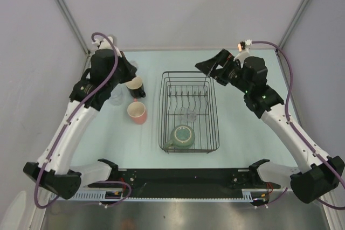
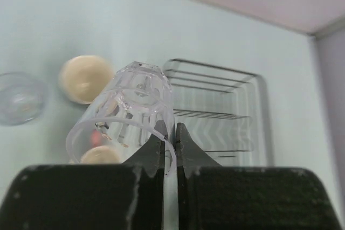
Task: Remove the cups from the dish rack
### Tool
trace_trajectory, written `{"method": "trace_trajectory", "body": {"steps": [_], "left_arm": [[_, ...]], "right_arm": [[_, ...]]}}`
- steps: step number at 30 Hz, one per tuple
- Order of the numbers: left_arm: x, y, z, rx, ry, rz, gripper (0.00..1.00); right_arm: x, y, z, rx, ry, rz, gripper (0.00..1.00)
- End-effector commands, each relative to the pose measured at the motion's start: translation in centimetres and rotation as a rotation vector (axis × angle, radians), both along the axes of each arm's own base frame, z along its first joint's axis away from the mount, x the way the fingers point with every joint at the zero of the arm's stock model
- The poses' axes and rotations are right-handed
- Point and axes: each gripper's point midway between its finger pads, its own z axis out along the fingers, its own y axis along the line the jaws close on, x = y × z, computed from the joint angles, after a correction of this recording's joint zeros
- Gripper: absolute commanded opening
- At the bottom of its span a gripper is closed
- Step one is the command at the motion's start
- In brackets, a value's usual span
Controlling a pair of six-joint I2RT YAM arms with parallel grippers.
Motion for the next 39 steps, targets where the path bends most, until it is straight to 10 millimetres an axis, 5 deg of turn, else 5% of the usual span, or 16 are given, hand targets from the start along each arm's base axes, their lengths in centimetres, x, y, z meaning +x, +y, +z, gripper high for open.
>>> {"method": "trace_trajectory", "body": {"steps": [1, 5, 14, 25, 39], "left_arm": [[-0.2, 8.6, -6.3, 0.406, 0.246, 0.224, 0.0], [1.1, 12.1, -8.1, 0.47, 0.34, 0.291, 0.0], [4.8, 15.8, -10.0, 0.484, 0.455, 0.39, 0.0], [7.5, 14.1, -15.8, 0.417, 0.574, 0.297, 0.01], [7.1, 13.1, -24.5, 0.393, 0.712, 0.229, 0.0]], "right_arm": [[-0.9, -1.5, -3.8, -0.17, 0.082, -0.037, 1.0], [-1.4, -1.9, -4.6, -0.207, 0.088, -0.039, 1.0], [-1.5, -1.7, -6.2, -0.237, 0.102, -0.007, 1.0], [-1.6, -1.7, -7.9, -0.265, 0.117, 0.003, 1.0], [-1.4, -2.1, -9.2, -0.283, 0.153, -0.01, 1.0]]}}
